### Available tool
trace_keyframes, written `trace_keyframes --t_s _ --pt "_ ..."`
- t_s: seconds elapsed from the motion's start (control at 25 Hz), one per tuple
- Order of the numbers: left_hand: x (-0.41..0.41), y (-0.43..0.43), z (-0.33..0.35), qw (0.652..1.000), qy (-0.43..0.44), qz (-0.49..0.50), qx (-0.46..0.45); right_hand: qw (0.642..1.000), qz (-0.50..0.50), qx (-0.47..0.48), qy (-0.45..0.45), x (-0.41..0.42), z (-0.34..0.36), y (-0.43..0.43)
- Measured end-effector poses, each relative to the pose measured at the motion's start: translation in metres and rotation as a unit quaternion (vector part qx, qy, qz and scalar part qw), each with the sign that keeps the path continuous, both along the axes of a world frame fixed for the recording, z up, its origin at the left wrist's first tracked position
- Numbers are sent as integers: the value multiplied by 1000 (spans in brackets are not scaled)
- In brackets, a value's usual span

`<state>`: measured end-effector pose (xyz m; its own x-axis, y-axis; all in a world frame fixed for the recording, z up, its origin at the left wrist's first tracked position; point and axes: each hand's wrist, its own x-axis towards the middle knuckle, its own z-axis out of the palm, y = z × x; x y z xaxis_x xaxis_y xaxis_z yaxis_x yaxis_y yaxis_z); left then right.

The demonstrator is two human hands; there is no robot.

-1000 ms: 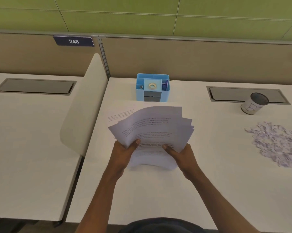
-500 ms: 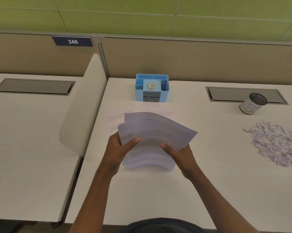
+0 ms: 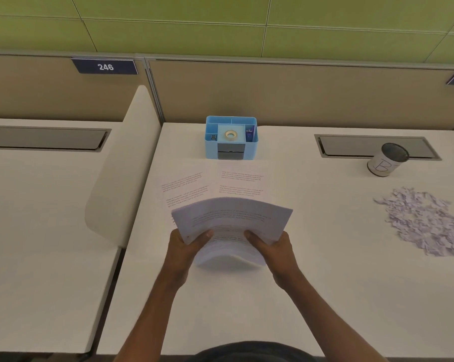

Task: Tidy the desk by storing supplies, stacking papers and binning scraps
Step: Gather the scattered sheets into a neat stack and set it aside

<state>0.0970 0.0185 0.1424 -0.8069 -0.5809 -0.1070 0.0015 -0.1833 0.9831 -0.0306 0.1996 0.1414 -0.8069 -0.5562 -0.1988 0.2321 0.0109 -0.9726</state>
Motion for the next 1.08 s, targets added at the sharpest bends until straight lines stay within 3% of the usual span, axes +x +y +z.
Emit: trace_keyframes --t_s 0.44,0.64,1.08 --pt "-1 6 -13 999 -41 3 -19 1000 4 5 4 -5 -4 2" --pt "4 12 -32 999 -20 36 22 1000 2 -2 3 -1 -13 3" --pt "13 6 -62 994 -97 31 38 996 47 76 -25 -5 -32 -2"
